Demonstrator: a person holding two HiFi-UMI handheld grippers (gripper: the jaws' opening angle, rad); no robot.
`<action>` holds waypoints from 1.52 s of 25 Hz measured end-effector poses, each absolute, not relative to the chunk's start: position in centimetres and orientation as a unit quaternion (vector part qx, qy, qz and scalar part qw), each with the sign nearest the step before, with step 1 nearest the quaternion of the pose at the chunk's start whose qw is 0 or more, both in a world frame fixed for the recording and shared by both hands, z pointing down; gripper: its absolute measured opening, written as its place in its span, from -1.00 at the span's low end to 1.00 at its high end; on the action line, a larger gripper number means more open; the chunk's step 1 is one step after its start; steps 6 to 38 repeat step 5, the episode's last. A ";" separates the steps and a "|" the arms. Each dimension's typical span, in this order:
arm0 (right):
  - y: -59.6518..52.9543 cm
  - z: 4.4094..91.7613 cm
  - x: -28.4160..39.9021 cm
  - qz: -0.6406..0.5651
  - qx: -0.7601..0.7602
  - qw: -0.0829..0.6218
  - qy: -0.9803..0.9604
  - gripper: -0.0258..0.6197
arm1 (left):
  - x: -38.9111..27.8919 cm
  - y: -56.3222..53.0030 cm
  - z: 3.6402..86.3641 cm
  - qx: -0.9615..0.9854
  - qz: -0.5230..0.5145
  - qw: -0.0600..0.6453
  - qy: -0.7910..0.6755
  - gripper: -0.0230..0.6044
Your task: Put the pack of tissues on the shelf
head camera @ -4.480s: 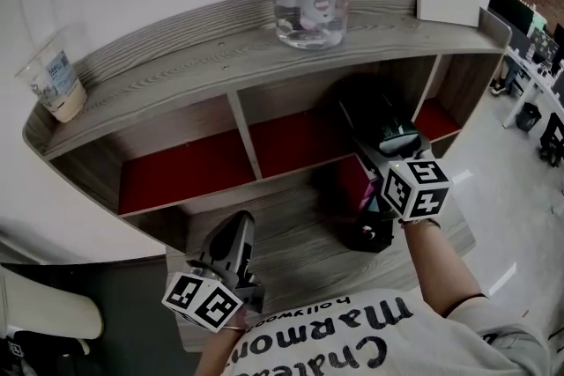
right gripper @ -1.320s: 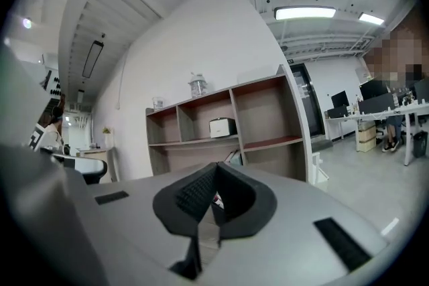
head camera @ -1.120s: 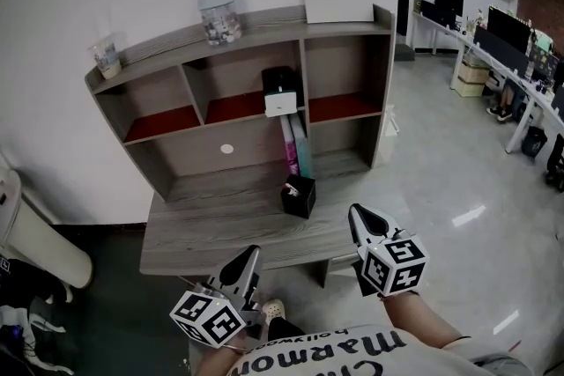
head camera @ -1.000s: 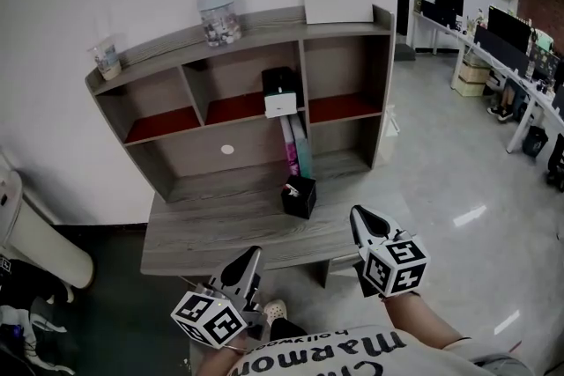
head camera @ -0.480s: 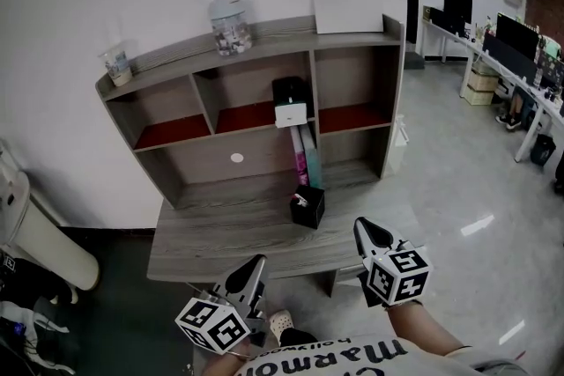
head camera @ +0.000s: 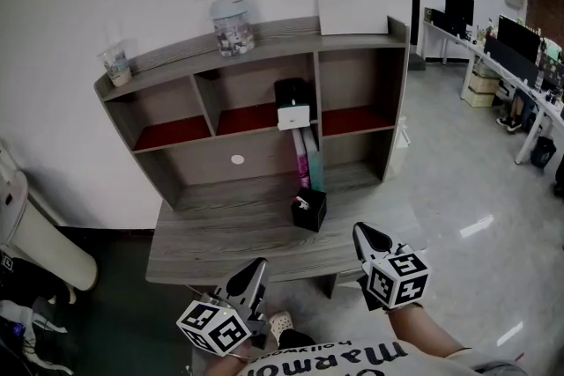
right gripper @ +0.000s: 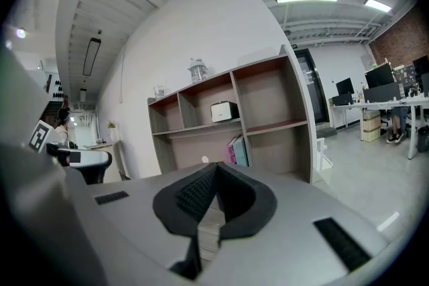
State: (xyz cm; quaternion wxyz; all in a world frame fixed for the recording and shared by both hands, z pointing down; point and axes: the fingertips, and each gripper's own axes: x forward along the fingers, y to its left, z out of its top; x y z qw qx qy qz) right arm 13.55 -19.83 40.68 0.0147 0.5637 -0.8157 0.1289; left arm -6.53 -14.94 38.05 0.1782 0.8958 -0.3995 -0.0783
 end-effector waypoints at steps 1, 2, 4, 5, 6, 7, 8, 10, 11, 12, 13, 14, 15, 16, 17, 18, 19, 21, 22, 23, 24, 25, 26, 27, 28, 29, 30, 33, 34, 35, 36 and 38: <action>-19.9 40.7 13.5 0.129 0.564 0.015 -0.816 -0.90 | -6.5 -15.1 38.0 0.896 -0.078 0.177 -0.399 -0.87; -20.0 40.6 13.6 0.128 0.564 0.015 -0.816 -0.90 | -6.5 -15.2 37.9 0.897 -0.079 0.176 -0.398 -0.87; -20.2 40.6 13.7 0.128 0.564 0.014 -0.815 -0.90 | -6.3 -15.5 37.8 0.898 -0.081 0.174 -0.396 -0.87; -20.3 40.6 13.8 0.128 0.565 0.014 -0.815 -0.90 | -6.2 -15.7 37.7 0.899 -0.082 0.173 -0.394 -0.87; -20.3 40.6 13.8 0.128 0.565 0.014 -0.815 -0.90 | -6.2 -15.7 37.7 0.899 -0.082 0.173 -0.394 -0.87; -20.3 40.6 13.8 0.128 0.565 0.014 -0.815 -0.90 | -6.2 -15.7 37.7 0.899 -0.082 0.173 -0.394 -0.87; -20.3 40.6 13.8 0.128 0.565 0.014 -0.815 -0.90 | -6.2 -15.7 37.7 0.899 -0.082 0.173 -0.394 -0.87; -20.3 40.6 13.8 0.128 0.565 0.014 -0.815 -0.90 | -6.2 -15.7 37.7 0.899 -0.082 0.173 -0.394 -0.87; -20.3 40.6 13.8 0.128 0.565 0.014 -0.815 -0.90 | -6.2 -15.7 37.7 0.899 -0.082 0.173 -0.394 -0.87; -20.3 40.6 13.8 0.128 0.565 0.014 -0.815 -0.90 | -6.2 -15.7 37.7 0.899 -0.082 0.173 -0.394 -0.87; -20.3 40.6 13.8 0.128 0.565 0.014 -0.815 -0.90 | -6.2 -15.7 37.7 0.899 -0.082 0.173 -0.394 -0.87; -20.3 40.6 13.8 0.128 0.565 0.014 -0.815 -0.90 | -6.2 -15.7 37.7 0.899 -0.082 0.173 -0.394 -0.87; -20.3 40.6 13.8 0.128 0.565 0.014 -0.815 -0.90 | -6.2 -15.7 37.7 0.899 -0.082 0.173 -0.394 -0.87; -20.3 40.6 13.8 0.128 0.565 0.014 -0.815 -0.90 | -6.2 -15.7 37.7 0.899 -0.082 0.173 -0.394 -0.87; -20.3 40.6 13.8 0.128 0.565 0.014 -0.815 -0.90 | -6.2 -15.7 37.7 0.899 -0.082 0.173 -0.394 -0.87; -20.3 40.6 13.8 0.128 0.565 0.014 -0.815 -0.90 | -6.2 -15.7 37.7 0.899 -0.082 0.173 -0.394 -0.87; -20.3 40.6 13.8 0.128 0.565 0.014 -0.815 -0.90 | -6.2 -15.7 37.7 0.899 -0.082 0.173 -0.394 -0.87; -20.3 40.6 13.8 0.128 0.565 0.014 -0.815 -0.90 | -6.2 -15.7 37.7 0.899 -0.082 0.173 -0.394 -0.87; -20.3 40.6 13.8 0.128 0.565 0.014 -0.815 -0.90 | -6.2 -15.7 37.7 0.899 -0.082 0.173 -0.394 -0.87; -20.3 40.6 13.8 0.128 0.565 0.014 -0.815 -0.90 | -6.2 -15.7 37.7 0.899 -0.082 0.173 -0.394 -0.87; -20.3 40.6 13.8 0.128 0.565 0.014 -0.815 -0.90 | -6.2 -15.7 37.7 0.899 -0.082 0.173 -0.394 -0.87; -20.3 40.6 13.8 0.128 0.565 0.014 -0.815 -0.90 | -6.2 -15.7 37.7 0.899 -0.082 0.173 -0.394 -0.87; -20.3 40.6 13.8 0.128 0.565 0.014 -0.815 -0.90 | -6.2 -15.7 37.7 0.899 -0.082 0.173 -0.394 -0.87; -20.3 40.6 13.8 0.128 0.565 0.014 -0.815 -0.90 | -6.2 -15.7 37.7 0.899 -0.082 0.173 -0.394 -0.87; -20.3 40.6 13.8 0.128 0.565 0.014 -0.815 -0.90 | -6.2 -15.7 37.7 0.899 -0.082 0.173 -0.394 -0.87; -20.3 40.6 13.8 0.128 0.565 0.014 -0.815 -0.90 | -6.2 -15.7 37.7 0.899 -0.082 0.173 -0.394 -0.87; -20.3 40.6 13.8 0.128 0.565 0.014 -0.815 -0.90 | -6.2 -15.7 37.7 0.899 -0.082 0.173 -0.394 -0.87; -20.3 40.6 13.8 0.128 0.565 0.014 -0.815 -0.90 | -6.2 -15.7 37.7 0.899 -0.082 0.173 -0.394 -0.87; -20.3 40.6 13.8 0.128 0.565 0.014 -0.815 -0.90 | -6.2 -15.7 37.7 0.899 -0.082 0.173 -0.394 -0.87; -20.3 40.6 13.8 0.128 0.565 0.014 -0.815 -0.90 | -6.2 -15.7 37.7 0.899 -0.082 0.173 -0.394 -0.87; -20.3 40.6 13.8 0.128 0.565 0.014 -0.815 -0.90 | -6.2 -15.7 37.7 0.899 -0.082 0.173 -0.394 -0.87; -20.3 40.6 13.8 0.128 0.565 0.014 -0.815 -0.90 | -6.2 -15.7 37.7 0.899 -0.082 0.173 -0.394 -0.87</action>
